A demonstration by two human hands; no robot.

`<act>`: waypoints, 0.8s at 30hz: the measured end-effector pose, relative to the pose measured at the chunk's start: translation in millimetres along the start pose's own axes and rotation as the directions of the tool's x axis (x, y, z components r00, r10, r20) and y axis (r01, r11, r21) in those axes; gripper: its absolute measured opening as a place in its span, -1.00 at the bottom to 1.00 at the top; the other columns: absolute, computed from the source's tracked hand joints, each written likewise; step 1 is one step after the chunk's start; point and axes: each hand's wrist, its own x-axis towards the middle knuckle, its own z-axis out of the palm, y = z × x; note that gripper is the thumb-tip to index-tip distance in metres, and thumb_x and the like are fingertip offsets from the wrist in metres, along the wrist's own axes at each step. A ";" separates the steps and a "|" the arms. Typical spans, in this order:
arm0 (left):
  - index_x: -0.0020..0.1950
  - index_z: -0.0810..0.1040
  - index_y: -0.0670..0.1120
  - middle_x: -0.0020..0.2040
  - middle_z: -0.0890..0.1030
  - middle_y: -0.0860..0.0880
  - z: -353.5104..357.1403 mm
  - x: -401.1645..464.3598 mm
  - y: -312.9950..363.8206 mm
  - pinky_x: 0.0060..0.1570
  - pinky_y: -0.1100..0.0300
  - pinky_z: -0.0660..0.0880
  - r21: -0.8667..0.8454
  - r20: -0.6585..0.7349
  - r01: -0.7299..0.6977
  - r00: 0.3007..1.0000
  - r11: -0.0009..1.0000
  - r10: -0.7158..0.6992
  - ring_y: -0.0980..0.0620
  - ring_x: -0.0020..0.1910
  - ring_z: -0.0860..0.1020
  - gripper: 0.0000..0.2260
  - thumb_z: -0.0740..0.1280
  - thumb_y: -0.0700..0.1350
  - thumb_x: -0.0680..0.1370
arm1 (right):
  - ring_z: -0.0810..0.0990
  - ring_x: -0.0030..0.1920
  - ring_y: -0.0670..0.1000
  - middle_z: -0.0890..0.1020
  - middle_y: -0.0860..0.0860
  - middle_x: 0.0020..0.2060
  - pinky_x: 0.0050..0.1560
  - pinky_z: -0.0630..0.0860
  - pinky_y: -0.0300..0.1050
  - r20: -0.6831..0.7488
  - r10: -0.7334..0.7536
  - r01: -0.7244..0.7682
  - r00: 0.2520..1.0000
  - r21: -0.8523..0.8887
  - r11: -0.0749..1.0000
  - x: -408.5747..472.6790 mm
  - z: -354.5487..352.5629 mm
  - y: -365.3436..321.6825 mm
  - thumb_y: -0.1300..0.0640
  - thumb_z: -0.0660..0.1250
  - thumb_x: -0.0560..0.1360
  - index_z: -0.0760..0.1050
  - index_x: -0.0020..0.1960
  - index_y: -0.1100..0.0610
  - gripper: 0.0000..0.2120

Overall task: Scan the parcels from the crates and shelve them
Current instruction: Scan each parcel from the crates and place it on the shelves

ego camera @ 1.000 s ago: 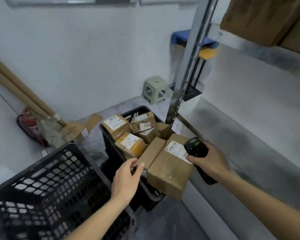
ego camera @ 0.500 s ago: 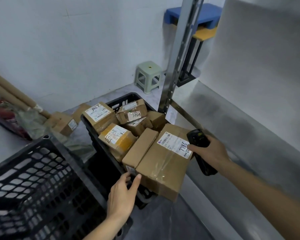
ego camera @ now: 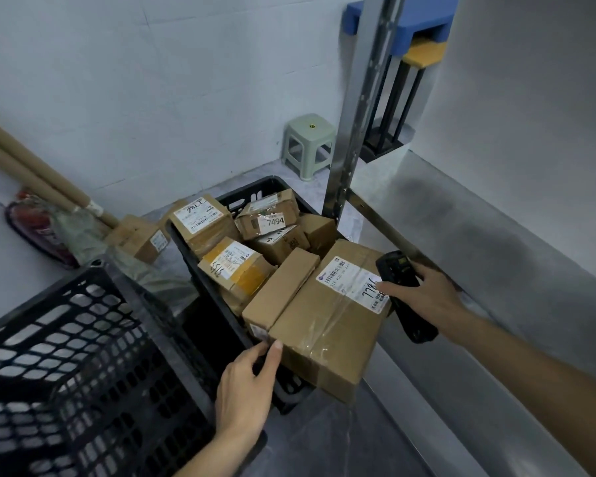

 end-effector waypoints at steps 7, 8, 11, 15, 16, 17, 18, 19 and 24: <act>0.42 0.53 0.08 0.38 0.55 0.12 2.7 -8.1 -0.6 0.23 0.12 0.41 -0.073 -0.011 0.025 1.000 0.997 -0.026 0.05 0.39 0.47 -0.33 0.20 0.45 0.48 | 0.61 -0.01 -0.08 0.64 -0.16 -0.04 0.05 0.54 -0.03 0.027 -0.025 0.025 0.999 0.034 0.999 -3.1 -2.5 5.9 -0.04 0.64 0.39 0.55 0.12 -0.18 -0.61; 0.42 0.53 0.08 0.38 0.55 0.12 2.9 -9.6 -0.2 0.27 0.10 0.41 -0.082 -0.010 0.022 1.000 0.996 -0.023 0.05 0.39 0.47 -0.32 0.19 0.47 0.46 | 0.60 -0.01 -0.08 0.63 -0.17 -0.04 0.08 0.55 -0.02 0.023 -0.021 0.021 1.000 0.033 0.999 -4.2 -3.2 6.7 -0.05 0.64 0.39 0.55 0.11 -0.19 -0.61; 0.41 0.54 0.08 0.38 0.55 0.13 3.1 -15.6 1.0 0.29 0.08 0.42 -0.100 -0.011 0.004 1.000 0.995 -0.005 0.05 0.40 0.46 -0.30 0.18 0.49 0.44 | 0.57 -0.05 -0.12 0.60 -0.20 -0.08 0.08 0.54 -0.02 -0.001 -0.031 0.031 1.000 0.029 0.999 -11.0 -6.5 6.7 -0.05 0.64 0.38 0.51 0.02 -0.23 -0.65; 0.41 0.54 0.09 0.33 0.59 0.14 -1.7 -27.4 6.5 0.16 0.17 0.38 -0.159 -0.017 0.005 1.000 0.987 -0.007 0.10 0.32 0.51 -0.36 0.23 0.43 0.48 | 0.61 -0.03 -0.05 0.62 -0.17 -0.08 0.04 0.55 -0.03 -0.037 -0.035 0.036 0.999 0.031 0.999 -25.3 -13.7 7.9 -0.05 0.65 0.37 0.53 0.02 -0.21 -0.65; 0.42 0.53 0.09 0.31 0.59 0.13 -3.5 -31.2 7.9 0.14 0.18 0.37 -0.175 -0.019 0.010 1.000 0.984 -0.013 0.12 0.28 0.52 -0.39 0.25 0.41 0.49 | 0.62 -0.02 -0.04 0.63 -0.15 -0.06 0.03 0.56 -0.03 -0.042 -0.033 0.034 0.999 0.031 0.999 -29.9 -15.8 8.2 -0.06 0.65 0.37 0.55 0.05 -0.20 -0.65; 0.43 0.52 0.09 0.30 0.60 0.13 -5.4 -35.4 9.9 0.14 0.19 0.35 -0.189 -0.017 0.015 1.000 0.982 -0.019 0.15 0.23 0.51 -0.40 0.26 0.38 0.50 | 0.63 -0.02 -0.03 0.65 -0.12 -0.05 0.01 0.57 -0.03 -0.048 -0.032 0.033 0.998 0.028 0.999 -33.9 -17.9 8.9 -0.07 0.65 0.37 0.57 0.08 -0.18 -0.63; 0.44 0.51 0.09 0.29 0.60 0.12 -7.2 -39.7 11.5 0.13 0.20 0.34 -0.199 -0.015 0.018 1.000 0.980 -0.022 0.18 0.17 0.49 -0.42 0.27 0.36 0.52 | 0.63 -0.01 -0.02 0.66 -0.10 -0.03 0.00 0.57 -0.03 -0.053 -0.032 0.033 0.998 0.023 0.999 -38.7 -20.3 8.7 -0.08 0.64 0.36 0.58 0.13 -0.16 -0.60; 0.45 0.51 0.08 0.29 0.60 0.11 -8.9 -44.3 13.1 0.14 0.21 0.33 -0.208 -0.011 0.021 1.000 0.978 -0.024 0.19 0.16 0.48 -0.44 0.28 0.34 0.53 | 0.63 0.01 0.00 0.66 -0.08 -0.01 0.01 0.57 -0.02 -0.057 -0.031 0.032 0.998 0.018 0.999 -43.7 -22.4 8.1 -0.10 0.64 0.36 0.59 0.17 -0.15 -0.56; 0.46 0.49 0.07 0.32 0.60 0.08 -21.7 -59.3 16.7 0.30 0.16 0.35 -0.267 0.042 0.022 0.999 0.963 -0.012 0.05 0.33 0.52 -0.40 0.30 0.34 0.50 | 0.63 0.04 0.02 0.65 -0.09 0.00 0.09 0.61 0.03 -0.103 -0.046 0.048 0.994 0.010 0.999 -67.9 -32.5 2.5 -0.10 0.65 0.34 0.60 0.22 -0.13 -0.50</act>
